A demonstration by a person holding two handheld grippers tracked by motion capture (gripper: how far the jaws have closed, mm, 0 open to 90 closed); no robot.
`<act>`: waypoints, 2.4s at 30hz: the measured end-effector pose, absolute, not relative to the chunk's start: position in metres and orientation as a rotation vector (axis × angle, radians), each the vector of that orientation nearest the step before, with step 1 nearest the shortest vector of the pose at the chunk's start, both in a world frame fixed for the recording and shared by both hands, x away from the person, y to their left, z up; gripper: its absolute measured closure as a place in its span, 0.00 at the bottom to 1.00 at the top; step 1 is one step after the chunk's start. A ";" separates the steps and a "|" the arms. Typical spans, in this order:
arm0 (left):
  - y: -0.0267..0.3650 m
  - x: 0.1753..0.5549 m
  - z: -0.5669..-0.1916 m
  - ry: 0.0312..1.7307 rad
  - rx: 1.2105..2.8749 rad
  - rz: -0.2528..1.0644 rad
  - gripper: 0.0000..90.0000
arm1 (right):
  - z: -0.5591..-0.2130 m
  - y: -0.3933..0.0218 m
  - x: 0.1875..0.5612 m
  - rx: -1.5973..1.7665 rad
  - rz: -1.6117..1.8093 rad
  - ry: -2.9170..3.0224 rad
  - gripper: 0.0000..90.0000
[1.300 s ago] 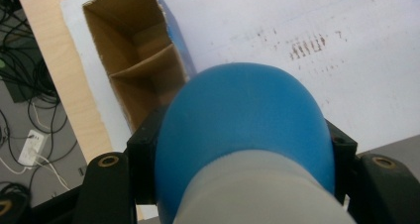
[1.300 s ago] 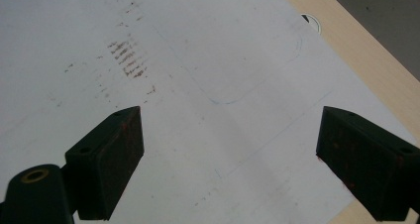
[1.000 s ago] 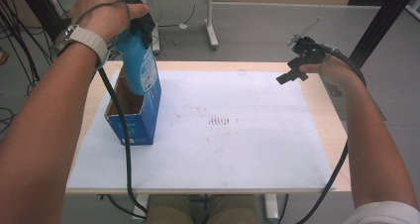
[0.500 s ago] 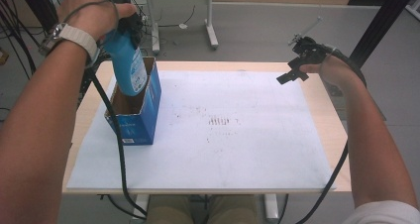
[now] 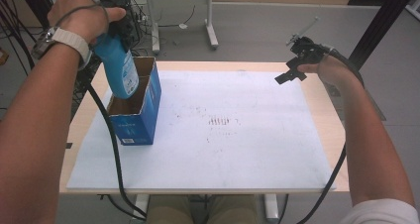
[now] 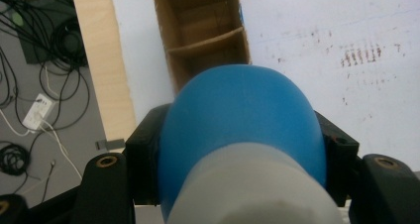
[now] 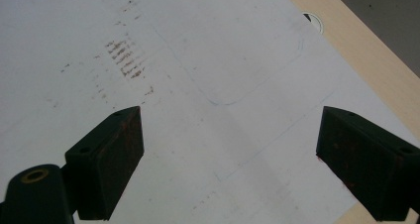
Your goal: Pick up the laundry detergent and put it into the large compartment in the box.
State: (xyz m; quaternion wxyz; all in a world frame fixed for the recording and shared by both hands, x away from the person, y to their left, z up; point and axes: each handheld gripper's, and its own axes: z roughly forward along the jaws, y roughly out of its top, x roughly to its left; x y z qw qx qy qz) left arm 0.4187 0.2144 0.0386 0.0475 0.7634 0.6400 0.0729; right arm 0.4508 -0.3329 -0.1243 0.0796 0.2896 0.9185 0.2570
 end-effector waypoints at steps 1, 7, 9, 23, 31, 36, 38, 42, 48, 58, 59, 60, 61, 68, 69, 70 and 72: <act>0.215 0.420 0.038 1.955 2.332 0.216 0.41 | -0.124 -0.332 0.451 0.867 0.768 2.749 0.12; 0.216 0.424 0.033 1.964 2.332 0.209 0.41 | -0.126 -0.330 0.453 0.864 0.766 2.754 0.12; 0.217 0.425 0.031 1.967 2.326 0.203 0.41 | -0.126 -0.330 0.453 0.862 0.764 2.756 0.12; 0.221 0.428 0.016 1.978 2.309 0.205 0.41 | -0.128 -0.332 0.453 0.873 0.764 2.753 0.12; 0.221 0.430 0.008 1.975 2.314 0.211 0.41 | -0.128 -0.332 0.453 0.874 0.763 2.754 0.12; 0.223 0.431 0.001 1.979 2.315 0.202 0.41 | -0.129 -0.332 0.453 0.874 0.762 2.755 0.12; 0.223 0.432 -0.001 1.978 2.317 0.204 0.41 | -0.129 -0.332 0.453 0.877 0.761 2.754 0.12; 0.224 0.433 -0.007 1.981 2.319 0.200 0.41 | -0.129 -0.332 0.452 0.878 0.761 2.753 0.12; 0.226 0.434 -0.014 1.982 2.316 0.196 0.41 | -0.130 -0.333 0.453 0.881 0.761 2.756 0.12; 0.226 0.435 -0.029 1.977 2.315 0.195 0.41 | -0.131 -0.331 0.454 0.879 0.758 2.758 0.12; 0.226 0.436 -0.031 1.978 2.318 0.190 0.41 | -0.131 -0.331 0.454 0.879 0.758 2.758 0.12; 0.226 0.436 -0.032 1.977 2.319 0.190 0.41 | -0.131 -0.331 0.454 0.879 0.759 2.758 0.12; 0.226 0.436 -0.033 1.976 2.316 0.193 0.41 | -0.131 -0.331 0.454 0.879 0.758 2.759 0.12; 0.224 0.434 -0.044 1.966 2.325 0.212 0.41 | -0.131 -0.332 0.453 0.883 0.758 2.754 0.12; 0.223 0.435 -0.046 1.965 2.333 0.209 0.41 | -0.131 -0.332 0.453 0.883 0.758 2.754 0.12; 0.223 0.435 -0.048 1.962 2.338 0.209 0.41 | -0.131 -0.332 0.453 0.883 0.757 2.755 0.12; 0.223 0.435 -0.052 1.960 2.336 0.206 0.41 | -0.131 -0.332 0.453 0.885 0.753 2.757 0.12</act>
